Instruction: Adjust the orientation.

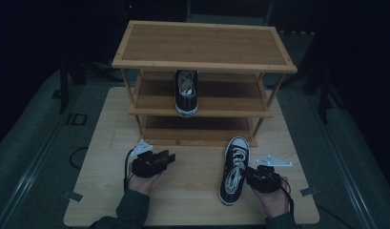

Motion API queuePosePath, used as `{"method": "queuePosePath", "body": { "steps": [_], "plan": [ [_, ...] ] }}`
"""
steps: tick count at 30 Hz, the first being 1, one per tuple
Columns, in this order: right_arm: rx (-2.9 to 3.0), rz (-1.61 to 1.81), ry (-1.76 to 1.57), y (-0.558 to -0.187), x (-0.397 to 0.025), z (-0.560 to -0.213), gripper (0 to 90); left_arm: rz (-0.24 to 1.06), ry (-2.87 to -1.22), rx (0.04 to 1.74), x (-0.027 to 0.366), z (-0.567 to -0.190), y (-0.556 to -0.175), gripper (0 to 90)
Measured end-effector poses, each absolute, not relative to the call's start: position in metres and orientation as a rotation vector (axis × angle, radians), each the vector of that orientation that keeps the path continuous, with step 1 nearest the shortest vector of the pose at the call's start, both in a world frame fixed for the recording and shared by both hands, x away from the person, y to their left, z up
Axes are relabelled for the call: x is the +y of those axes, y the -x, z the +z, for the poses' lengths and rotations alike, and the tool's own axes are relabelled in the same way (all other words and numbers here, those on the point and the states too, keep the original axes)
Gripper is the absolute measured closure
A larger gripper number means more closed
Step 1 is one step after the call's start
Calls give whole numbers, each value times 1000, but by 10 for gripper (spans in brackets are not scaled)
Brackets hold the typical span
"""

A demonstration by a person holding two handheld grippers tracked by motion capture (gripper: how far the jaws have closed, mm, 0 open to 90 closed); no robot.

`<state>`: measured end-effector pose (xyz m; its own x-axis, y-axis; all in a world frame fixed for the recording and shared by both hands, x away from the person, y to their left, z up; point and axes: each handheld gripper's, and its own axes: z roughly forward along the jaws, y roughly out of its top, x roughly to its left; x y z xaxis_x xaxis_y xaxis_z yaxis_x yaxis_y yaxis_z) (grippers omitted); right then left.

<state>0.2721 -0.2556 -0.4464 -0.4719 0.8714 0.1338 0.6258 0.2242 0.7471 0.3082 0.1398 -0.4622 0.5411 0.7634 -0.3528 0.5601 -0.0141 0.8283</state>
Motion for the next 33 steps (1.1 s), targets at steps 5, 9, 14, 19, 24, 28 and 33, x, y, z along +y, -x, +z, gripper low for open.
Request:
{"method": "queuePosePath", "body": {
  "steps": [5, 9, 14, 19, 24, 28, 33],
  "plan": [
    [2208, 1067, -1439, -276, -250, -448, 694, 254, -1647, 1170, 156, -463, -311, 609],
    [2211, 1051, -1473, -278, -248, -449, 681, 272, -1629, 1188, 164, -462, -313, 609],
    [2247, 1064, -1485, -283, -246, -453, 750, 286, -1601, 1227, 174, -465, -316, 609],
    [2254, 1077, -1509, -284, -249, -456, 823, 293, -1598, 1255, 178, -472, -320, 609],
    [2233, 1093, -1551, -284, -249, -454, 851, 314, -1589, 1294, 184, -478, -326, 609],
    [2195, 1188, -1554, -282, -258, -456, 873, 318, -1570, 1325, 189, -481, -328, 609],
    [2210, 1244, -1541, -281, -264, -455, 881, 318, -1565, 1336, 191, -483, -329, 608]
  ]
}}
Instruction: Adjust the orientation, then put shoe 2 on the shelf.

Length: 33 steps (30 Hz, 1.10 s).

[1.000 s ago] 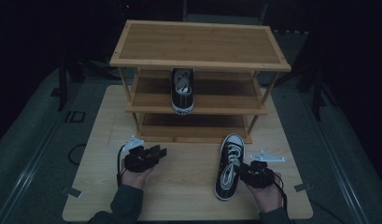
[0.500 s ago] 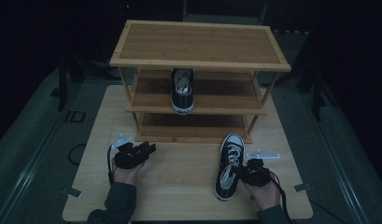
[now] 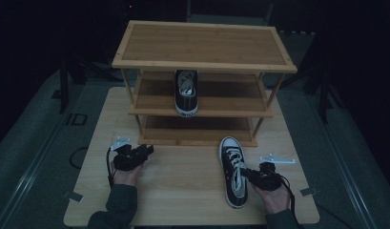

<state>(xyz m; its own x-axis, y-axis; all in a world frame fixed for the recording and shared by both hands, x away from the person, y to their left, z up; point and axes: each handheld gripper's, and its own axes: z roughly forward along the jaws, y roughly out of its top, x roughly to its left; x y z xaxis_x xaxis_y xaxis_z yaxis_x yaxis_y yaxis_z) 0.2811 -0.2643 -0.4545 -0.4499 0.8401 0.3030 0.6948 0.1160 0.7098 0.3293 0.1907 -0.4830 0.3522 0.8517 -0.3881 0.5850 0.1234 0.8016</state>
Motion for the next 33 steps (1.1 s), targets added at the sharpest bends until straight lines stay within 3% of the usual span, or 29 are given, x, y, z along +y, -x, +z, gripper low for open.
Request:
{"method": "queuePosePath", "body": {
  "steps": [33],
  "plan": [
    [2212, 1481, -1428, -258, -258, -404, 882, 316, -1571, 1353, 188, -487, -333, 605]
  ]
}}
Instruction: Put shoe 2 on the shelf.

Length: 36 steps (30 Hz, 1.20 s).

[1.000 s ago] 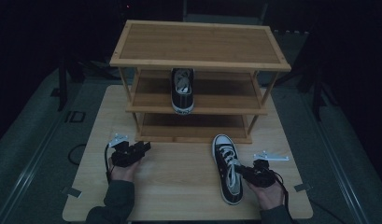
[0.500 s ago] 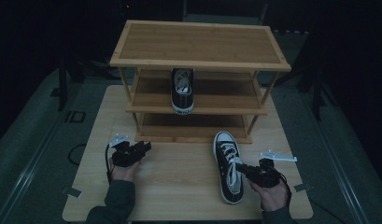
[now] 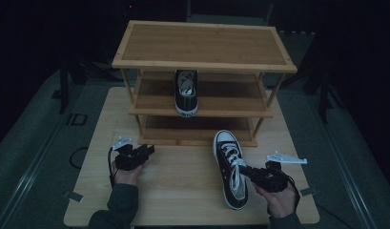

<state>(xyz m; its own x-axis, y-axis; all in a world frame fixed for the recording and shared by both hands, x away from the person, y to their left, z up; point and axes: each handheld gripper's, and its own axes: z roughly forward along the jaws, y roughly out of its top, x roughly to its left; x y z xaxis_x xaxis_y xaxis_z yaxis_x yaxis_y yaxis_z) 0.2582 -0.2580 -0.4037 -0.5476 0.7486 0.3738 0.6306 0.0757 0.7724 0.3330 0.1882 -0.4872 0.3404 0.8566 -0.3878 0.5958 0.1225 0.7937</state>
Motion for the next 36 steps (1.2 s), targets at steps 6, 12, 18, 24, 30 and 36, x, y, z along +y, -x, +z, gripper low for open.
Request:
{"method": "queuePosePath", "body": {
  "steps": [6, 12, 18, 24, 30, 36],
  "plan": [
    [2239, 1518, -1365, -252, -252, -391, 882, 316, -1572, 1357, 188, -488, -333, 605],
    [2251, 1536, -1327, -246, -246, -380, 882, 313, -1568, 1360, 189, -488, -333, 605],
    [2223, 1596, -1298, -242, -246, -365, 883, 311, -1567, 1360, 189, -488, -333, 605],
    [2175, 1672, -1276, -240, -249, -347, 883, 314, -1569, 1363, 189, -488, -333, 606],
    [2122, 1709, -1255, -243, -252, -331, 883, 314, -1571, 1361, 189, -489, -334, 606],
    [2054, 1703, -1242, -256, -252, -317, 884, 312, -1567, 1359, 188, -488, -333, 606]
  ]
}}
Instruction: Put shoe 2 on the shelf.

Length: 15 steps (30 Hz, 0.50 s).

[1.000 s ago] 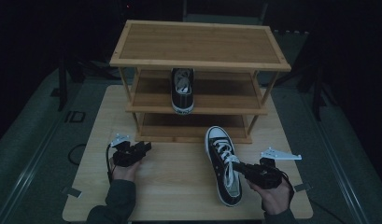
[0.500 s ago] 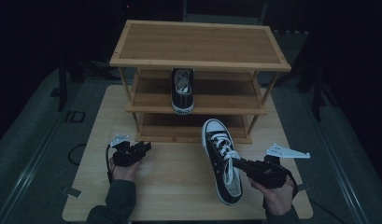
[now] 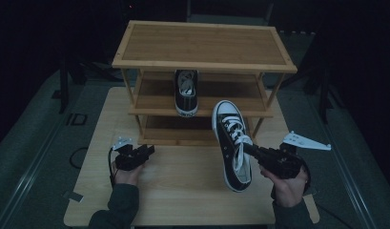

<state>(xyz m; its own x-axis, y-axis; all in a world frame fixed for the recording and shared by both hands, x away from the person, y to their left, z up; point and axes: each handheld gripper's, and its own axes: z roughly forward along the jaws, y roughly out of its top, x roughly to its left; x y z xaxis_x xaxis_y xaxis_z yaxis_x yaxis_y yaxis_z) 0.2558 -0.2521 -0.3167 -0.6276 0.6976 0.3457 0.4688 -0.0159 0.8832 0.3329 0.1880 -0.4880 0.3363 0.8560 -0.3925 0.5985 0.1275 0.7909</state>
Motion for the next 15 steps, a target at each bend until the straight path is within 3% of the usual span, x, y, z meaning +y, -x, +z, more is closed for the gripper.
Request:
{"method": "queuePosePath", "body": {
  "steps": [15],
  "plan": [
    [1955, 1717, -1274, -299, -243, -299, 884, 301, -1563, 1361, 188, -488, -333, 606]
  ]
}}
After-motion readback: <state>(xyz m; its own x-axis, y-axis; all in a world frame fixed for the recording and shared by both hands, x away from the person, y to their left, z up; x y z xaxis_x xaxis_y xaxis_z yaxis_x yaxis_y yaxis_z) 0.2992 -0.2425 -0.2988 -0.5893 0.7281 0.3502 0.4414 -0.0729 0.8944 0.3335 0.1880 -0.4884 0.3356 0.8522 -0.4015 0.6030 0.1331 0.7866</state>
